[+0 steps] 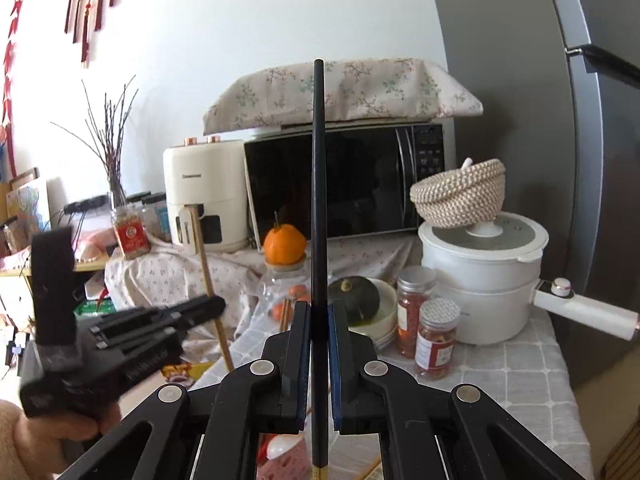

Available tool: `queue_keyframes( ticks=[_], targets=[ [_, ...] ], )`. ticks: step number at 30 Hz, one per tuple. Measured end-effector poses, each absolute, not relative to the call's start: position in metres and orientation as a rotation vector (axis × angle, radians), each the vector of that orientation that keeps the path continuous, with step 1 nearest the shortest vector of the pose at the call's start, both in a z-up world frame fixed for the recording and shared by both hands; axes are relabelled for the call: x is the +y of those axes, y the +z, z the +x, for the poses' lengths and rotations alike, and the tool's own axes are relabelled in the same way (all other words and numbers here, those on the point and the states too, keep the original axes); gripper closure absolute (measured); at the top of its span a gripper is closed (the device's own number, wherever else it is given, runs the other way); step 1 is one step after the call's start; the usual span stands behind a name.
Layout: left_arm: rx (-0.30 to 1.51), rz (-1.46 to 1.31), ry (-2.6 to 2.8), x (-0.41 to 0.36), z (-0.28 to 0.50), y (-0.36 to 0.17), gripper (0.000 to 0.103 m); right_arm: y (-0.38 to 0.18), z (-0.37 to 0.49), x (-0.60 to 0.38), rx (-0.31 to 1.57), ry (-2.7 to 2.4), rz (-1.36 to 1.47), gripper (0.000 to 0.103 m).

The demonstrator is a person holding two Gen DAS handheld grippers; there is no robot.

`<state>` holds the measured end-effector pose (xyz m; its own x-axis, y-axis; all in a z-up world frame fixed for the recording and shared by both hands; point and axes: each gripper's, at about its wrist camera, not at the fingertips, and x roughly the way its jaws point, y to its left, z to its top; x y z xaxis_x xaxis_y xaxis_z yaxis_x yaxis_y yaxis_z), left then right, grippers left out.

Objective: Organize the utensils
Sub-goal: 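Lower both chopsticks into the pink basket and open both tools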

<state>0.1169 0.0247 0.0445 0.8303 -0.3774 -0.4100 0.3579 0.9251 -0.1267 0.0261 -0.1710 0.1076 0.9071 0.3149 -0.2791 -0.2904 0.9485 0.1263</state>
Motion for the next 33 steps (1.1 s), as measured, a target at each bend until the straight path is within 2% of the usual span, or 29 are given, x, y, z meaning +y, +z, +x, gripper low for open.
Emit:
queue_keyframes(
  ticks=[6,8,10,12,20,28,31,33],
  targets=[
    [0.558,-0.173,-0.444,0.038,0.132,0.035,0.093,0.107,0.025,-0.15,0.235,0.264,0.162,0.098],
    [0.562,-0.204,-0.443,0.048,0.126,0.043,0.088,0.105,0.025,-0.139,0.206,0.244,0.17,0.098],
    [0.569,-0.203,-0.411,0.059,0.118,0.049,0.07,0.1,0.028,-0.126,0.185,0.227,0.182,0.098],
    [0.605,-0.185,-0.361,0.071,0.113,0.051,0.064,0.092,0.032,-0.114,0.175,0.21,0.193,0.098],
    [0.733,-0.188,-0.23,0.115,0.11,0.039,0.064,0.054,0.06,-0.076,0.192,0.084,0.191,0.098],
    [0.755,-0.2,-0.235,0.127,0.108,0.034,0.064,0.03,0.075,-0.062,0.214,0.013,0.182,0.098],
    [0.76,-0.199,-0.238,0.126,0.109,0.034,0.064,0.027,0.077,-0.064,0.241,0.023,0.217,0.096],
    [0.764,-0.198,-0.241,0.124,0.108,0.033,0.064,0.03,0.075,-0.067,0.246,0.029,0.233,0.087]
  ],
)
